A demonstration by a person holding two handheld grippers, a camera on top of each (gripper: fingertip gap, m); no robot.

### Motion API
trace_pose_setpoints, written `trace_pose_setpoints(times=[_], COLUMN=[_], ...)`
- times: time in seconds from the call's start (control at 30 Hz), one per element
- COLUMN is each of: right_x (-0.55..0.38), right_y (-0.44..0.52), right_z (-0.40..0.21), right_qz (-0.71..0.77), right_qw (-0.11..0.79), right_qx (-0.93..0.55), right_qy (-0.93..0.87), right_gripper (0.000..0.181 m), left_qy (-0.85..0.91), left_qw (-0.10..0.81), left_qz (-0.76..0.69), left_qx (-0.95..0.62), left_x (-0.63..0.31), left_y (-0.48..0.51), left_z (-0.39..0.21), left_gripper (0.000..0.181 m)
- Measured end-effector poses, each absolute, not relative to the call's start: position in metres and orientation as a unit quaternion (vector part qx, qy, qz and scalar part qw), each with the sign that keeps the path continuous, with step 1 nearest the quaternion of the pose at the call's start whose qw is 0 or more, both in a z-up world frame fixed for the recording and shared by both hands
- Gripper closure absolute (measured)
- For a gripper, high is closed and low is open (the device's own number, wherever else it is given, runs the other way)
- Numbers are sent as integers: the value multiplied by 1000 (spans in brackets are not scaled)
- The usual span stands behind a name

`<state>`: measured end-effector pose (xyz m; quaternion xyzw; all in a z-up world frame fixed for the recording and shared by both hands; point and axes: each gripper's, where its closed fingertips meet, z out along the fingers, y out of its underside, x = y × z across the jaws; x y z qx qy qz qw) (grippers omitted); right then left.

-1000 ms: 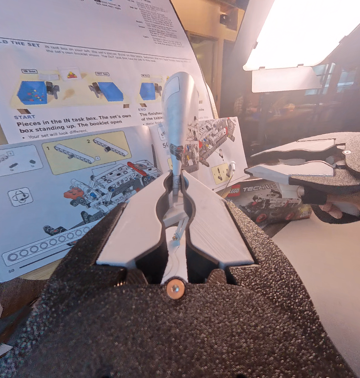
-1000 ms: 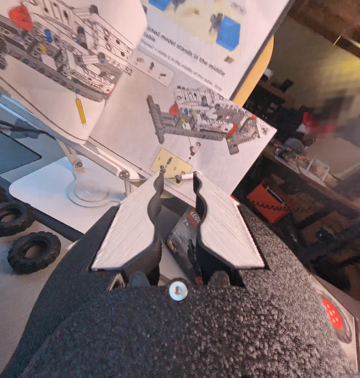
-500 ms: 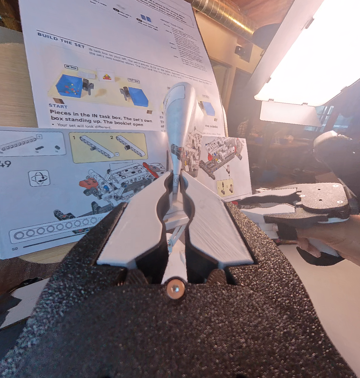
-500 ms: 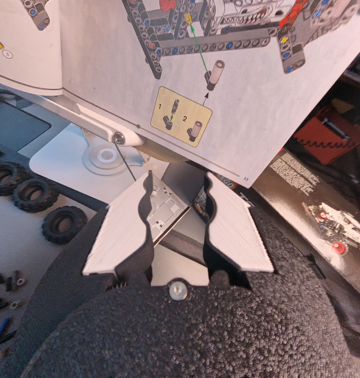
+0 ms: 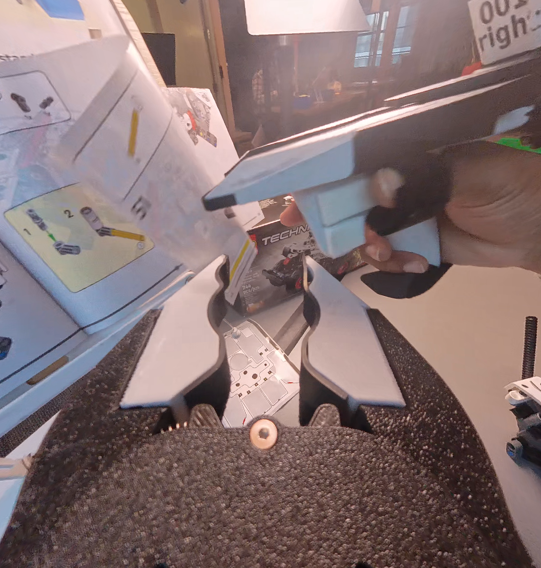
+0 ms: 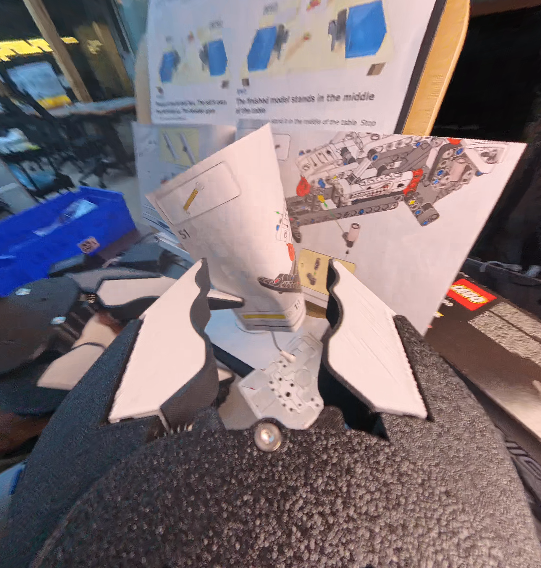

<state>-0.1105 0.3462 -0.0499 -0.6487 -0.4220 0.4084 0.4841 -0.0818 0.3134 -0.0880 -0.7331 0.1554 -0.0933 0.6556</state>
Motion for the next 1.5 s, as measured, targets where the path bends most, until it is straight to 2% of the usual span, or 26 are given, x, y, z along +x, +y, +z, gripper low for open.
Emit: trace_pose_setpoints(times=[0.1,0.3,0.4,0.53,0.6,0.67,0.77,0.87,1.0,1.07,1.1,1.27,1.33,1.5], right_x=[-102,-48,-16,-19,-48,-88,-116,-118,-116,-116,-118,-126,-132,-136], right_y=[383,443,451,408,376,351,356,387,393,384,376,354,352,348], right_z=[-62,-43,-18,33,33,2,-50,-86,-89,-88,-89,-136,-140,-145], right_qz=[293,166,168,238,269,298,234,158,168,177,184,130,122,103], right_qw=[538,635,687,769,762,694,641,619,616,615,612,568,577,564], right_qx=[-665,-691,-674,-550,-503,-509,-545,-598,-622,-621,-612,-608,-606,-617], right_qy=[-426,-301,-212,-223,-306,-414,-487,-483,-452,-453,-465,-539,-534,-539], right_gripper=[133,145,152,181,181,181,181,179,180,160,158,159,166,162], left_qy=[193,152,111,119,138,148,151,157,176,184,186,178,170,146], left_qw=[640,656,658,650,637,619,596,592,574,570,569,553,541,520], left_qz=[-84,-18,-17,16,43,66,85,90,103,117,120,129,131,99], left_qx=[-739,-739,-745,-751,-757,-769,-784,-785,-793,-792,-792,-804,-813,-836], left_x=[-77,-125,-149,-161,-162,-164,-166,-165,-168,-171,-171,-172,-172,-172], left_y=[311,305,308,319,327,334,342,344,343,343,343,346,346,347], left_z=[-96,-90,-86,-84,-85,-88,-95,-96,-104,-105,-105,-105,-106,-105], left_gripper=[126,139,147,167,177,180,179,177,178,179,180,181,181,181])
